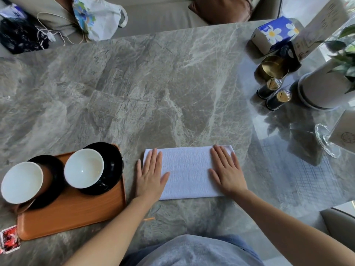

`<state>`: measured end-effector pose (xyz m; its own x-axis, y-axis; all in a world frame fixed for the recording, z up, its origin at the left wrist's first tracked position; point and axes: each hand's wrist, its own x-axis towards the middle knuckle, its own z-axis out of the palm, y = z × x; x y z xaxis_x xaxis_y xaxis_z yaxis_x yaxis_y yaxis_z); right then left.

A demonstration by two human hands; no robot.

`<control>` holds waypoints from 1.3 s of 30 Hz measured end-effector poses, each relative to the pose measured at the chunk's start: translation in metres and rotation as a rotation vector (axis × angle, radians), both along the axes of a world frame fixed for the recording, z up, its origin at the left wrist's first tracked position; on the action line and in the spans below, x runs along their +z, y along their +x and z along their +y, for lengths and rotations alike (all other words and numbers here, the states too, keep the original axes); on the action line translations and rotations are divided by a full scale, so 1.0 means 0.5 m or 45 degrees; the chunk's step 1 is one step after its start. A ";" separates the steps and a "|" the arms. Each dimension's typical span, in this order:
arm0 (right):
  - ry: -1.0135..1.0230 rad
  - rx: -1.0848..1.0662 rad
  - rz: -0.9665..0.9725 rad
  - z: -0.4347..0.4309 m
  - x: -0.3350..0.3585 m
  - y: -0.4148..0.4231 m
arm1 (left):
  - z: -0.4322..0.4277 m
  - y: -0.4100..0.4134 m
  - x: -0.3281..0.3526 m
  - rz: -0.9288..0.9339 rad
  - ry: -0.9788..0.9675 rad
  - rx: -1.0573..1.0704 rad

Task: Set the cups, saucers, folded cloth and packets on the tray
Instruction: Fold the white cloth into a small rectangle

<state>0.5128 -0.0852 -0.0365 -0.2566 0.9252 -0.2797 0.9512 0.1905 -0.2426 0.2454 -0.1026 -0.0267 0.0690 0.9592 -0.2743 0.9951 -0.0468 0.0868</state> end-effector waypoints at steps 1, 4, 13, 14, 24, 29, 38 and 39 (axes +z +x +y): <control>0.001 -0.006 0.029 -0.002 0.002 0.001 | -0.001 0.000 0.004 -0.033 -0.002 0.009; 0.015 0.002 0.128 -0.006 0.013 0.005 | -0.015 0.009 0.033 -0.228 0.022 -0.025; 0.089 0.477 0.169 0.052 0.043 -0.107 | -0.102 0.090 0.045 -0.336 -0.229 -0.355; 0.096 0.456 0.135 0.062 0.041 -0.105 | -0.097 0.078 0.043 -0.336 -0.213 -0.341; -0.051 0.097 0.255 0.036 0.039 -0.063 | 0.008 -0.019 0.045 -0.172 -0.078 0.004; -0.122 0.139 0.252 0.028 0.065 -0.067 | 0.002 -0.012 0.043 -0.244 -0.123 -0.044; -0.204 0.381 -0.011 0.051 0.038 -0.029 | -0.013 -0.040 0.034 -0.266 -0.355 -0.165; -0.214 0.373 -0.018 0.051 0.036 -0.026 | -0.014 -0.041 0.032 -0.267 -0.364 -0.174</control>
<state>0.4996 -0.0594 -0.0186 -0.4998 0.7534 -0.4273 0.8655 0.4146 -0.2812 0.2248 -0.1096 -0.0106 0.2745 0.8239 -0.4958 0.9405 -0.1226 0.3170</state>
